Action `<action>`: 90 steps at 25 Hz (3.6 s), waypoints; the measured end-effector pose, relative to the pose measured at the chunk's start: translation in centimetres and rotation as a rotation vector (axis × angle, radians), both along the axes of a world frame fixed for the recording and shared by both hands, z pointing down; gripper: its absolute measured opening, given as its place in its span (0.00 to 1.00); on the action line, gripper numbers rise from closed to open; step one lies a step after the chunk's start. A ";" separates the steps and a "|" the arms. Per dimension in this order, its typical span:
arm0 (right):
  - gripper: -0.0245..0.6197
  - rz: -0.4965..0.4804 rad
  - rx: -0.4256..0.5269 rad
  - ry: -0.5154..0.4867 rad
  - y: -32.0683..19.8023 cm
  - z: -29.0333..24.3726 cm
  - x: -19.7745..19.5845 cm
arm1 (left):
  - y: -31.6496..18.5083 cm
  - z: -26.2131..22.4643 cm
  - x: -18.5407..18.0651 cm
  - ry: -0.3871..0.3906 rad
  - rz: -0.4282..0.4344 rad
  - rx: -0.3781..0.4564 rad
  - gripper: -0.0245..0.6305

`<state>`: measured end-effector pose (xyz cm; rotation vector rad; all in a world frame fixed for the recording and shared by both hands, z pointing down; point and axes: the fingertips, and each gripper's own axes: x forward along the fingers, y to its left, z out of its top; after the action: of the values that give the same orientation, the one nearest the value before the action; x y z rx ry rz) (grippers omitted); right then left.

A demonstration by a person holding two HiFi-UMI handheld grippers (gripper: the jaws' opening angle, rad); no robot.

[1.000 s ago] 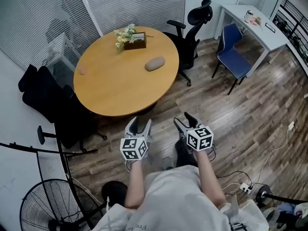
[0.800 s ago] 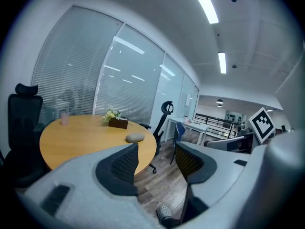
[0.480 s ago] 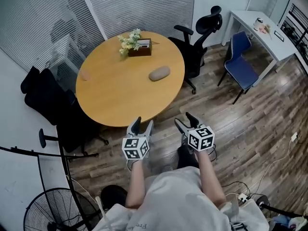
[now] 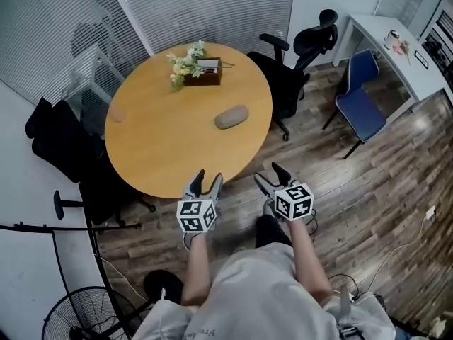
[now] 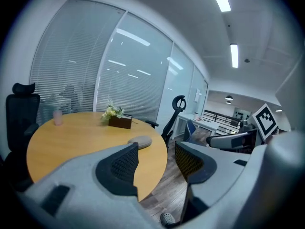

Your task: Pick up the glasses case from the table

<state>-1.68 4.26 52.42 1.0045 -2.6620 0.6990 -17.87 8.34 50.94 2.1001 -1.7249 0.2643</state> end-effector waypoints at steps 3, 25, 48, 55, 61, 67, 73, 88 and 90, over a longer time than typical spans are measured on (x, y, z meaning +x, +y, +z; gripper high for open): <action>0.47 -0.027 -0.017 -0.020 -2.3 -0.3 0.1 | -2.1 0.0 0.2 -0.002 -0.022 -0.020 0.39; 0.47 -0.007 -0.052 -0.087 -14.7 -0.8 6.1 | -15.5 0.9 10.1 -0.037 0.046 -0.086 0.39; 0.47 -0.026 -0.072 -0.095 -19.1 -0.1 2.9 | -21.7 0.6 7.4 -0.034 0.063 -0.071 0.39; 0.47 -0.042 -0.066 -0.073 -21.7 -0.1 -0.1 | -24.6 0.7 4.9 -0.004 0.079 -0.063 0.39; 0.47 -0.034 -0.078 -0.050 -24.1 1.2 -2.2 | -27.5 2.4 3.1 0.005 0.127 -0.074 0.38; 0.47 -0.029 -0.083 -0.039 -26.1 2.5 -4.1 | -29.3 4.7 1.9 -0.024 0.243 -0.080 0.38; 0.47 -0.012 -0.103 -0.016 -27.6 4.0 -5.2 | -30.2 8.1 0.8 -0.124 0.400 -0.108 0.39; 0.47 0.013 -0.150 0.041 -27.8 6.5 -6.0 | -30.5 17.6 3.0 -0.417 0.701 -0.231 0.39; 0.47 0.013 -0.155 0.044 -27.8 6.6 -6.0 | -30.3 18.2 3.2 -0.458 0.710 -0.231 0.39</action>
<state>-7.68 -23.49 59.07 0.9850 -2.5210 0.8604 -14.63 -21.95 69.15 2.5152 -0.9930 1.1602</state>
